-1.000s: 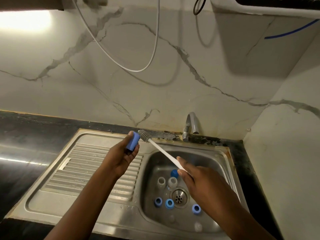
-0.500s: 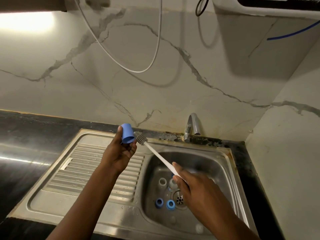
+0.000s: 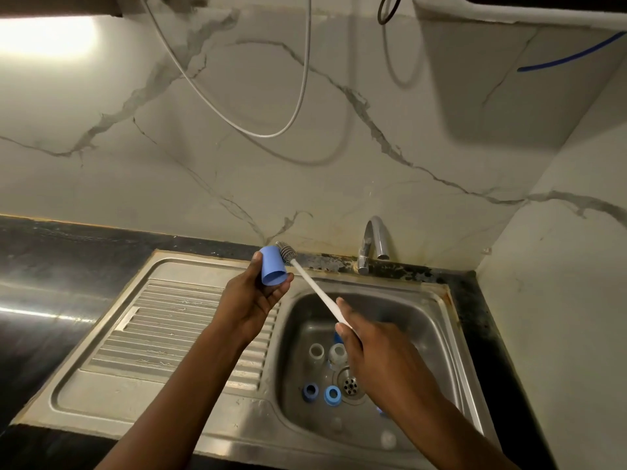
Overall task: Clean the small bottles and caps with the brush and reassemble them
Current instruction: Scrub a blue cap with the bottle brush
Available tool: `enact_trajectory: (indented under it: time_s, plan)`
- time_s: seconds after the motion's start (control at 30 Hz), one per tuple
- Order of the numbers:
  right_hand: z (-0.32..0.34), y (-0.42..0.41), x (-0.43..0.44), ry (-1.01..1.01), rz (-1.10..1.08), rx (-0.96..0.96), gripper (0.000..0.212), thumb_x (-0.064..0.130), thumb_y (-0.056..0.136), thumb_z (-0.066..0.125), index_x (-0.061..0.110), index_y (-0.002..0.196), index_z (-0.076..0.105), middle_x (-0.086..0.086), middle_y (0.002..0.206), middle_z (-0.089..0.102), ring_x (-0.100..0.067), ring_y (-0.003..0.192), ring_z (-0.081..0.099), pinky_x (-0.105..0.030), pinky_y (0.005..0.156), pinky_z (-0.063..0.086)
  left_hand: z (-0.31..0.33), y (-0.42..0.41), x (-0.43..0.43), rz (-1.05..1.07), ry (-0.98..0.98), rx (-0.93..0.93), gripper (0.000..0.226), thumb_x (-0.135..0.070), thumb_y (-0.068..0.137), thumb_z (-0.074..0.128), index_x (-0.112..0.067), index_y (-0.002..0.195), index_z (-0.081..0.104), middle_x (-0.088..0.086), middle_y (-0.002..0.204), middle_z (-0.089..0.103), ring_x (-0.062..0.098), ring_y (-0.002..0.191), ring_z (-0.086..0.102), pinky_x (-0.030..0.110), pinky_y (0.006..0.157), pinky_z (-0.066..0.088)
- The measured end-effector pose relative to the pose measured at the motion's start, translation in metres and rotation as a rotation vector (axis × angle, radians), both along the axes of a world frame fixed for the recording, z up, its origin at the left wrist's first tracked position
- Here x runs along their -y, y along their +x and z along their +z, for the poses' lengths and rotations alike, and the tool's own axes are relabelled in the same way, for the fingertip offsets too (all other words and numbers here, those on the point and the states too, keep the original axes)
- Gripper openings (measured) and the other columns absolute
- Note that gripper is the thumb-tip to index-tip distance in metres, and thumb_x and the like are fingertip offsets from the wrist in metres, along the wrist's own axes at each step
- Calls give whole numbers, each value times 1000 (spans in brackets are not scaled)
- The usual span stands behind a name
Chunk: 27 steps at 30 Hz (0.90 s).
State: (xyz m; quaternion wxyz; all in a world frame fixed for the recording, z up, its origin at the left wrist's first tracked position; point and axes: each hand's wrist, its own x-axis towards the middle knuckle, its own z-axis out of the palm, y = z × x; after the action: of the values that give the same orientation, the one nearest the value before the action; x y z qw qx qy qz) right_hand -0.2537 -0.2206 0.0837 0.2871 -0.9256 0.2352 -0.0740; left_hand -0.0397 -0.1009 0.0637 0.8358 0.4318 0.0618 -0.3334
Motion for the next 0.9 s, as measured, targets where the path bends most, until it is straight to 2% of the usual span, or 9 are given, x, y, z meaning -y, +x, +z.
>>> enact_trajectory:
  time_s: [0.13, 0.2, 0.33, 0.5, 0.6, 0.7, 0.77, 0.83, 0.9]
  plan:
    - [-3, -16, -4, -38, 29, -10, 50, 51, 109, 32, 47, 159, 29, 12, 87, 65, -8, 75, 64, -21, 63, 49, -5, 9, -4, 41, 76, 17, 34, -33, 104, 63, -3, 119, 61, 22, 109, 70, 30, 91, 73, 38, 77, 65]
    - [-1, -23, -3, -56, 27, -36, 48, 51, 109, 31, 49, 158, 28, 13, 77, 56, -8, 70, 60, -19, 59, 46, -8, 7, -3, 20, 116, 6, 33, -35, 104, 62, -5, 118, 60, 20, 108, 70, 28, 89, 72, 36, 76, 65]
    - [2, -32, -2, -43, 8, -94, 48, 51, 110, 30, 48, 158, 28, 14, 70, 52, -7, 68, 59, -15, 55, 40, -18, 6, 0, 41, 171, -18, 42, -38, 103, 64, -6, 129, 60, 16, 105, 68, 25, 88, 67, 36, 78, 56]
    - [-1, -26, 6, -8, -9, -76, 47, 47, 110, 34, 45, 157, 33, 13, 74, 60, -7, 61, 65, -24, 61, 59, -26, -14, 11, -47, 133, -59, 38, -38, 104, 63, -6, 124, 64, 15, 97, 76, 22, 80, 73, 34, 73, 58]
    - [-5, -19, 10, -16, -41, -74, 47, 47, 110, 35, 43, 158, 33, 11, 74, 61, -6, 63, 64, -23, 61, 57, -30, -17, 18, -74, 126, -74, 40, -36, 103, 64, -3, 126, 64, 17, 103, 75, 25, 89, 73, 36, 84, 59]
    - [-8, -22, 10, -22, -48, -77, 48, 47, 110, 35, 43, 158, 33, 12, 78, 60, -5, 66, 62, -19, 57, 49, -32, -11, 20, -34, 122, -68, 36, -33, 105, 62, -2, 122, 64, 18, 102, 76, 24, 84, 76, 34, 75, 63]
    - [-11, -26, 9, -35, -40, -104, 48, 49, 110, 34, 44, 157, 32, 9, 83, 66, -6, 71, 64, -20, 62, 52, -34, -6, 21, -6, 129, -67, 34, -33, 104, 62, -2, 119, 63, 19, 102, 75, 23, 77, 78, 32, 66, 64]
    - [-15, -31, 10, -60, -36, -125, 48, 50, 109, 33, 45, 157, 30, 6, 90, 71, -8, 76, 65, -27, 69, 57, -39, -3, 25, 9, 169, -59, 35, -34, 104, 63, -3, 120, 61, 19, 105, 73, 24, 79, 77, 33, 67, 64]
    - [-20, -35, 14, -74, -48, -121, 48, 51, 109, 33, 48, 156, 27, 5, 88, 70, -8, 74, 62, -25, 67, 53, -46, -1, 31, 30, 216, -53, 39, -34, 104, 63, -2, 127, 57, 19, 109, 71, 27, 89, 74, 35, 73, 60]
